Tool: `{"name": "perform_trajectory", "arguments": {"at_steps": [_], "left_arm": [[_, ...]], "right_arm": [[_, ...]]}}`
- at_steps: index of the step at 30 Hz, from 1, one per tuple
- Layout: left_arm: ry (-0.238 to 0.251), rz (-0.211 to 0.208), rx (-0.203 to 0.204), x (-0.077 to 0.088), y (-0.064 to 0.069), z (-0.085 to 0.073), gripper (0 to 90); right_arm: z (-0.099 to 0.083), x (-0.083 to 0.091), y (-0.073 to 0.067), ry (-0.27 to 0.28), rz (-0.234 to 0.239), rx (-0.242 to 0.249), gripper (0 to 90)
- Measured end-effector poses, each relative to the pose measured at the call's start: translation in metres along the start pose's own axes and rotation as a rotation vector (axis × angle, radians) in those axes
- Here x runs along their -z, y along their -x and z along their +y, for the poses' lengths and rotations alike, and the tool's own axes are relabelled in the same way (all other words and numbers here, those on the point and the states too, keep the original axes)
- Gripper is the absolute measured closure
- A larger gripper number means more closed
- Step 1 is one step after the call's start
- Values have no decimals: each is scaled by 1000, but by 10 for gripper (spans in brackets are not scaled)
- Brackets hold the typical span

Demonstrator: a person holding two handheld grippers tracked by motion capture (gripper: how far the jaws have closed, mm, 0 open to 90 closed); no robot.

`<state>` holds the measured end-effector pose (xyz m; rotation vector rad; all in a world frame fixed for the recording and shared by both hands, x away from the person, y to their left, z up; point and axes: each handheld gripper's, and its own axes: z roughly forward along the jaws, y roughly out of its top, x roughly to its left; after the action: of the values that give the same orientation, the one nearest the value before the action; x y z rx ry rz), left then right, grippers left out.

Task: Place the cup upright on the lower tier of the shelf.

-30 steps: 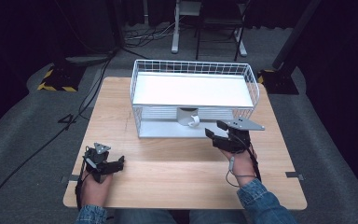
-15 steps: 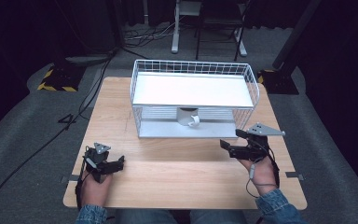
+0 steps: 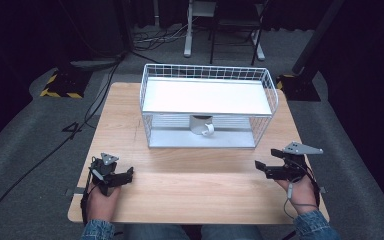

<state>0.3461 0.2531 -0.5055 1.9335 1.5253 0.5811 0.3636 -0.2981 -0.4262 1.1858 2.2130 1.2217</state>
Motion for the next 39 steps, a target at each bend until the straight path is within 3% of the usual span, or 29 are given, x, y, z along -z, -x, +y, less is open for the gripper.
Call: {"name": "perform_trajectory", "arguments": {"at_steps": [7,13,26,31,37,39], "left_arm": [[0,-1,1,0,0,0,131],[0,-1,1,0,0,0,130],[0,-2,2,0,0,0,131],[0,-1,2,0,0,0,130],[0,-1,2,0,0,0,130],[0,-1,2,0,0,0,130]], "right_arm": [[-29,-2,18,-5,-19,-29,168],[-47,-3,24,-17,-31,-15,186],[-75,-10,20,-58,-65,11,196],[-80,-15,16,-77,-86,41,177],[-81,-20,12,-125,-99,13,157],[-80,-21,11,-130,-110,27,155]]}}
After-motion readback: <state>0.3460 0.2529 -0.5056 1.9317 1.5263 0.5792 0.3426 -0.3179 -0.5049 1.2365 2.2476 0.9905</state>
